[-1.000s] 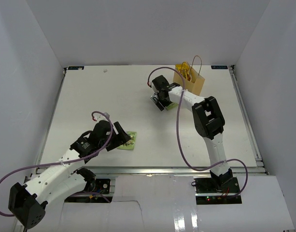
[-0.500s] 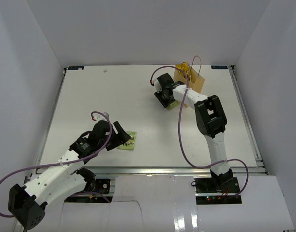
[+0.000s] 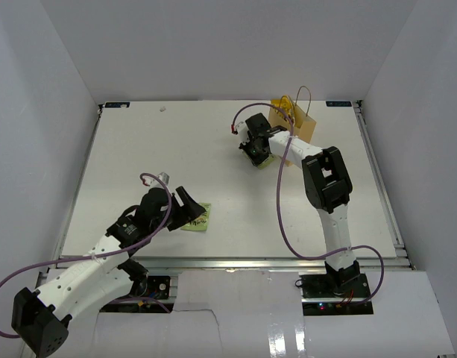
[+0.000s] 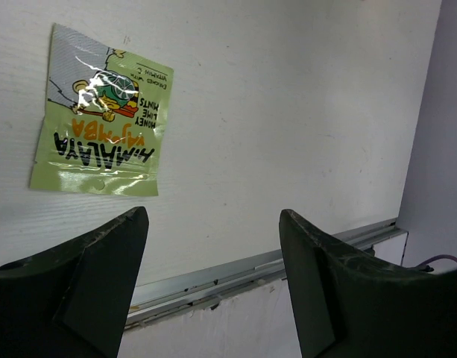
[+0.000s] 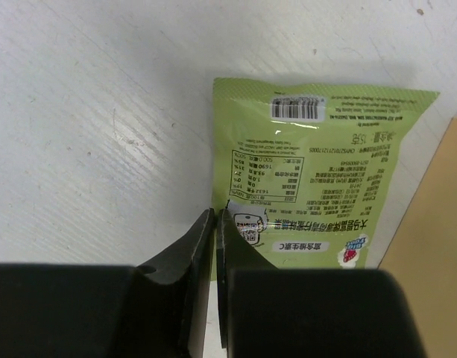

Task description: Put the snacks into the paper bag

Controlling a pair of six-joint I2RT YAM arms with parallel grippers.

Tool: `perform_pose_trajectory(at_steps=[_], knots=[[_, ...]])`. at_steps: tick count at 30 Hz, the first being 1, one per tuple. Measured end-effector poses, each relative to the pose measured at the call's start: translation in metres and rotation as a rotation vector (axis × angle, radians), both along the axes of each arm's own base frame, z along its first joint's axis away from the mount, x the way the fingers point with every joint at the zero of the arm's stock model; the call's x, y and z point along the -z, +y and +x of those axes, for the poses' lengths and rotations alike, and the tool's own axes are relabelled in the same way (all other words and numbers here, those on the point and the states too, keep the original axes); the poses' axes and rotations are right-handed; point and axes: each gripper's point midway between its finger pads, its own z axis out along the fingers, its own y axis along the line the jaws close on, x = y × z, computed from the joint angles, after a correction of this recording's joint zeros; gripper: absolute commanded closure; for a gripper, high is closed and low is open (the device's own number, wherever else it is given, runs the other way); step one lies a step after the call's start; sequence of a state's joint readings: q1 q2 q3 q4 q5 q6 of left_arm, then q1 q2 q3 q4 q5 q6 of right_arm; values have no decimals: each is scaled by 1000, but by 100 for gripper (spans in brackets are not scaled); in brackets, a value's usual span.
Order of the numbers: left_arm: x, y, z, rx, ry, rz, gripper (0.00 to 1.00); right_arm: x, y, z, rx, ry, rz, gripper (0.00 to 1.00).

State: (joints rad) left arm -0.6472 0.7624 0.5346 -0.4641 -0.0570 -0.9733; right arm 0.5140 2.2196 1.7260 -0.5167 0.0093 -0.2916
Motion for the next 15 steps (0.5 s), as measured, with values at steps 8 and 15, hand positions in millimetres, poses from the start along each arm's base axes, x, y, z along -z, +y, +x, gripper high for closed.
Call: perform_pose_trajectory(at_steps=[8,15], knots=[[-20,-18,13,26,-81,-96,17,-2,1,-26,-78,30,54,92],[-17,-43,34,28,-81,-176,14,-3,-8,-75,-133,106,106,92]])
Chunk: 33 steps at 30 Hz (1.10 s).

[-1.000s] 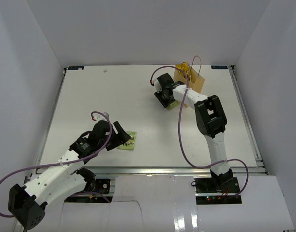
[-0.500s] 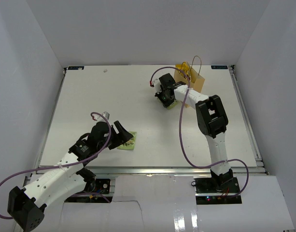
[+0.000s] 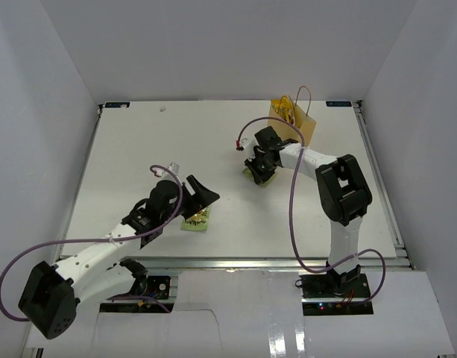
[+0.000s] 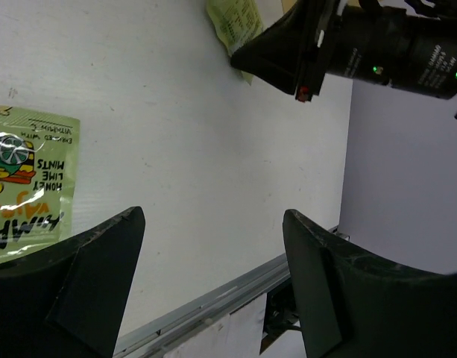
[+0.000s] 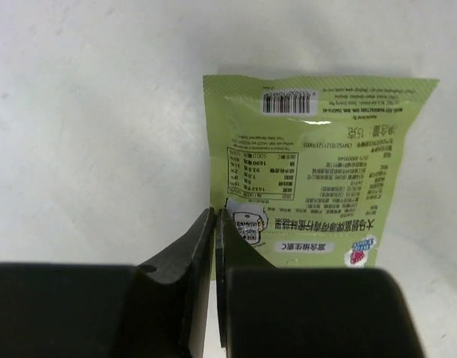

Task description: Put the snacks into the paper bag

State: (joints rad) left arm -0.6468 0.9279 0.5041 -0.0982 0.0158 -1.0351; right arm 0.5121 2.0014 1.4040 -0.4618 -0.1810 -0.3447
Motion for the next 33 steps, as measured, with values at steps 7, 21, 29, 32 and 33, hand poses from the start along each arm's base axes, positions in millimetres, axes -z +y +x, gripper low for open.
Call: perform_pose_trajectory(at_steps=[7,21,29,32,33], knots=[[41,-35,28,30,129,3,15,-25,1,-32,-39,13,90,92],[60,-89,81,53,195,-46,19,-37,8,-59,-58,57,191,92],[86,-96,91,2,284,-56,31,-42,10,-62,-59,59,211,92],[87,-102,101,-15,290,-67,34,-45,11,-62,-61,56,218,92],[87,-104,105,-19,291,-72,34,-46,11,-62,-60,54,219,92]])
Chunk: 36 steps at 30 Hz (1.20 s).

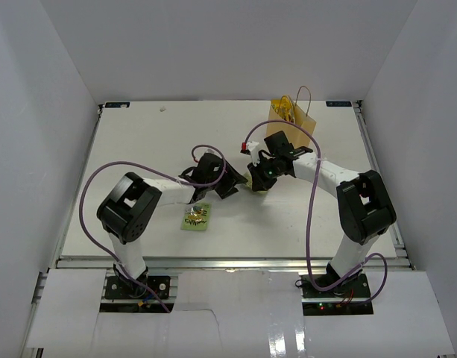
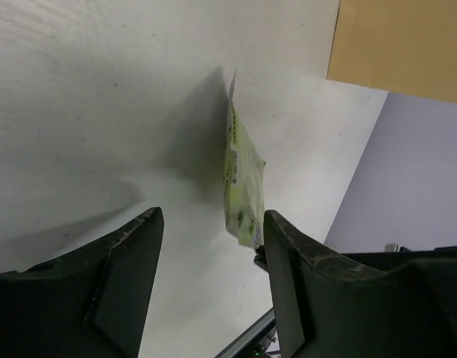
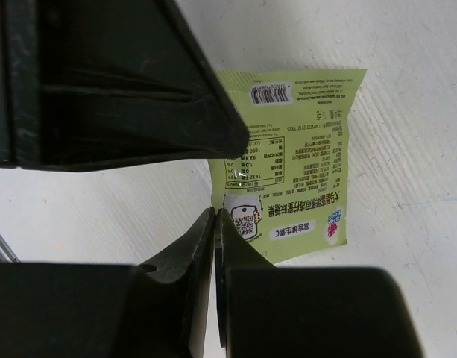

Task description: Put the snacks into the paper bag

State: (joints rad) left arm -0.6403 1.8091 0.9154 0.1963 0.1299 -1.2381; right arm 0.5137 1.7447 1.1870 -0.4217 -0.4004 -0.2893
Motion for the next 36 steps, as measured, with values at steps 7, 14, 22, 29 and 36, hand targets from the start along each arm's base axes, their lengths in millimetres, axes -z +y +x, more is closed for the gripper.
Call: perform_pose_trajectory(at_steps=[7,14,22,29,36], knots=[[3,-14,20,-25,18,-31,55,-1,0,0,0,2,3,92],[14,-18,19,-26,59,-48,88,-1,0,0,0,1,3,92],[10,-20,20,-22,60,-68,100,-1,-1,-1,-32,-14,-3,44],[6,-23,18,-21,98,-118,100,-33,-5,-3,-208,-195,-16,17],[1,-28,11,-26,168,-180,100,-52,9,-8,-391,-440,-158,19]])
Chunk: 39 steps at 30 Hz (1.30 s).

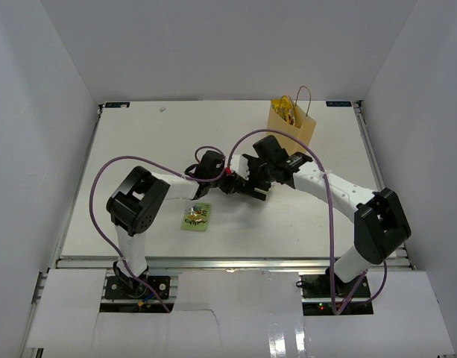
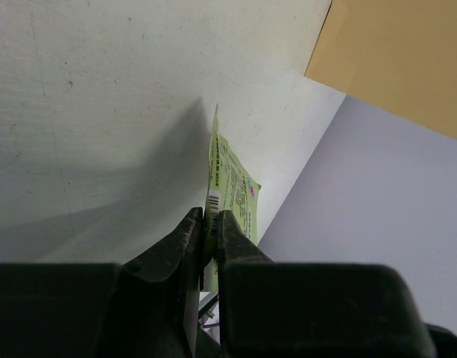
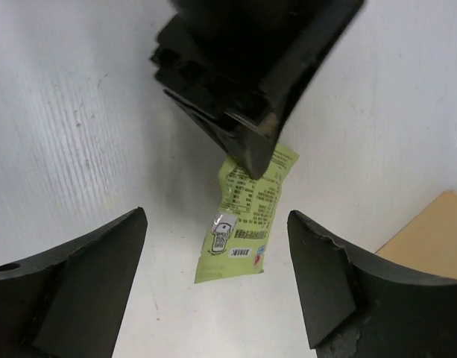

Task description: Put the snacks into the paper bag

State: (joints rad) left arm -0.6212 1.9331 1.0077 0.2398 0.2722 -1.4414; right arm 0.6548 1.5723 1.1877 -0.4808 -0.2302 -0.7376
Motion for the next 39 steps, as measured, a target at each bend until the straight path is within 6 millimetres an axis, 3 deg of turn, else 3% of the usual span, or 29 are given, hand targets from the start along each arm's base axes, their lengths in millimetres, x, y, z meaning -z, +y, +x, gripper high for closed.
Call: perform_pose_trajectory(at_steps=[4,10,22,24,25,28,33,39], knots=[[-4,1,-2,-1,12,-17,100,11,1,-11,-135,-75,-98,21],[-15,5,-6,2,12,-39,100,24,-20,-5,-174,-149,-225,29],[-22,4,-8,17,11,-59,100,43,-23,8,-184,-187,-278,72],[-22,6,-8,15,11,-59,100,44,-21,11,-177,-194,-275,86],[-22,7,-8,13,13,-60,89,43,-20,13,-171,-199,-269,92],[-24,14,-8,-2,18,-65,56,41,-15,15,-166,-208,-247,92],[-43,30,-7,-5,5,-116,45,26,-13,14,-156,-219,-201,92],[-85,61,14,-20,-136,-153,38,-10,-15,3,-141,-199,-68,92]])
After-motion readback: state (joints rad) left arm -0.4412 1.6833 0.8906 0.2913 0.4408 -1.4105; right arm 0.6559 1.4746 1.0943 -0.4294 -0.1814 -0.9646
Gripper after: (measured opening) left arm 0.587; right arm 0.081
